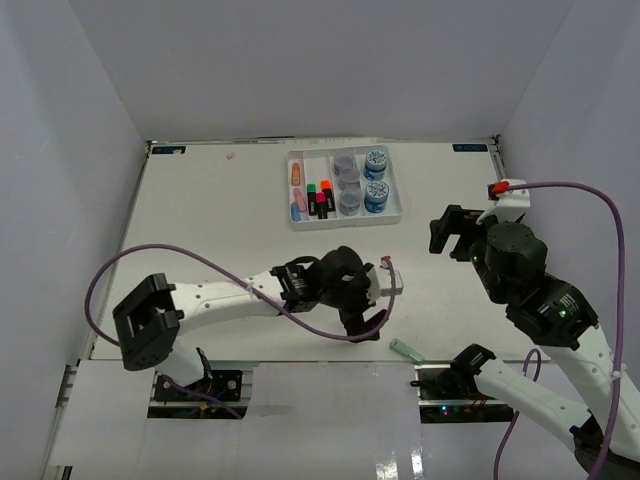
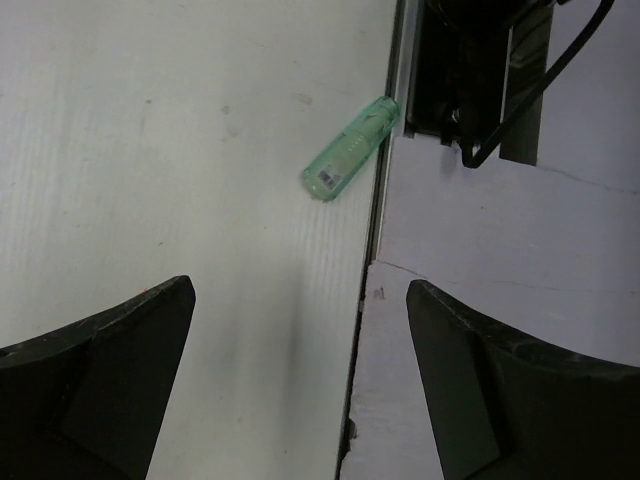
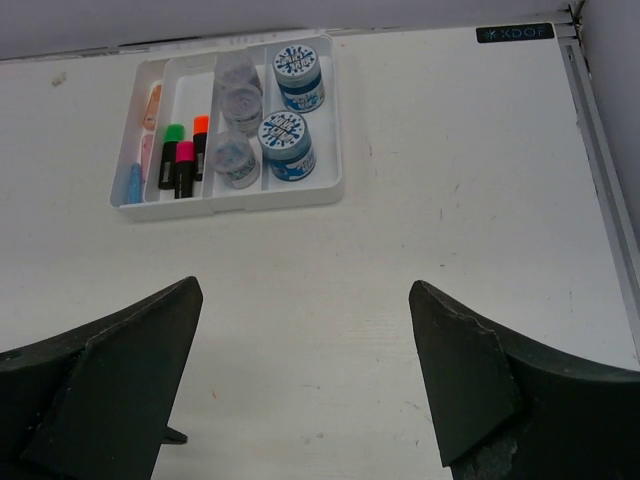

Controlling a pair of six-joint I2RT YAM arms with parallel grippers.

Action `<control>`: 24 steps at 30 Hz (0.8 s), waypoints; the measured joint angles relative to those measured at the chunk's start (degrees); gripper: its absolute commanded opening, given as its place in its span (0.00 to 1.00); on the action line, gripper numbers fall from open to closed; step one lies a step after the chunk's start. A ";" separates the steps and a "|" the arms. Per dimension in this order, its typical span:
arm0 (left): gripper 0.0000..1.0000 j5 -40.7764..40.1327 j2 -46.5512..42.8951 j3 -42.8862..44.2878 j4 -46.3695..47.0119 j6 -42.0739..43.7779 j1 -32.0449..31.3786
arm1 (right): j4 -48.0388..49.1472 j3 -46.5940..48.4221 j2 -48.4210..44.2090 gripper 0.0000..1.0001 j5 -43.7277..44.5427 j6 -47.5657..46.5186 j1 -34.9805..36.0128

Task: Sort the stationery into containers
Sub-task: Pick up the stationery from the corner of the board.

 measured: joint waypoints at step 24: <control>0.77 -3.41 32.30 19.58 -0.42 15.06 -14.03 | -0.04 -5.73 -8.46 0.90 -8.46 -2.56 0.00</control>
